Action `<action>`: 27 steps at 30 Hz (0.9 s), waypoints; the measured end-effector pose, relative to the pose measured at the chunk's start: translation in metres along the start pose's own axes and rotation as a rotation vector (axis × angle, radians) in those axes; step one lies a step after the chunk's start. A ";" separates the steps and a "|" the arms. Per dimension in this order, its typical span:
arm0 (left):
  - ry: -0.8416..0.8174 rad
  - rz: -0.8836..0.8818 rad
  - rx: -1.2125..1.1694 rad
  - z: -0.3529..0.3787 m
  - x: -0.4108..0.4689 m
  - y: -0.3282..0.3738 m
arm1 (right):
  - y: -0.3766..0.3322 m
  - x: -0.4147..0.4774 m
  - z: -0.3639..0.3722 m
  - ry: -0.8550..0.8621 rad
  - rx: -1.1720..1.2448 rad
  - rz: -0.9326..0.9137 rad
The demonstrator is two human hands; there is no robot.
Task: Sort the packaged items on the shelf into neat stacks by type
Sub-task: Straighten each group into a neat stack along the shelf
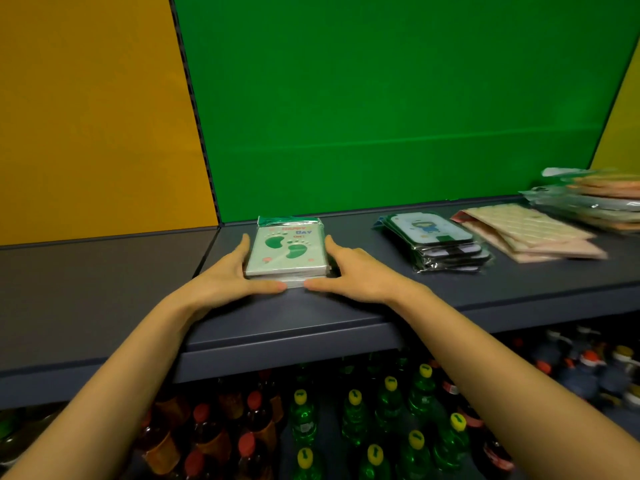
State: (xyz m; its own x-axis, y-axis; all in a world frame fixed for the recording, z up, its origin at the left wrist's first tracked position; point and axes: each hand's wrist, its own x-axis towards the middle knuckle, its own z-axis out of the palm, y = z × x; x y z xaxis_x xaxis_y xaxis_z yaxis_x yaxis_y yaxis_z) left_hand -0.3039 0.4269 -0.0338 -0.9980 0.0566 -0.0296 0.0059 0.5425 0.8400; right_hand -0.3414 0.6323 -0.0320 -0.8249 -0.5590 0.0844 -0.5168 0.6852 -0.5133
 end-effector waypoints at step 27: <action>0.181 -0.130 -0.834 0.185 0.104 0.125 | 0.145 -0.036 -0.095 0.403 1.136 0.418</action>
State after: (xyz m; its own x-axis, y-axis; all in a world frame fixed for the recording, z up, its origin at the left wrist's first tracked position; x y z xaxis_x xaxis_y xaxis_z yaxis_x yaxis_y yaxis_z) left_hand -0.3955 0.6551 -0.0320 -0.9827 -0.1364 -0.1256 -0.0865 -0.2616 0.9613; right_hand -0.4082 0.7967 -0.0286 -0.9906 -0.0814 -0.1097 0.1191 -0.1208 -0.9855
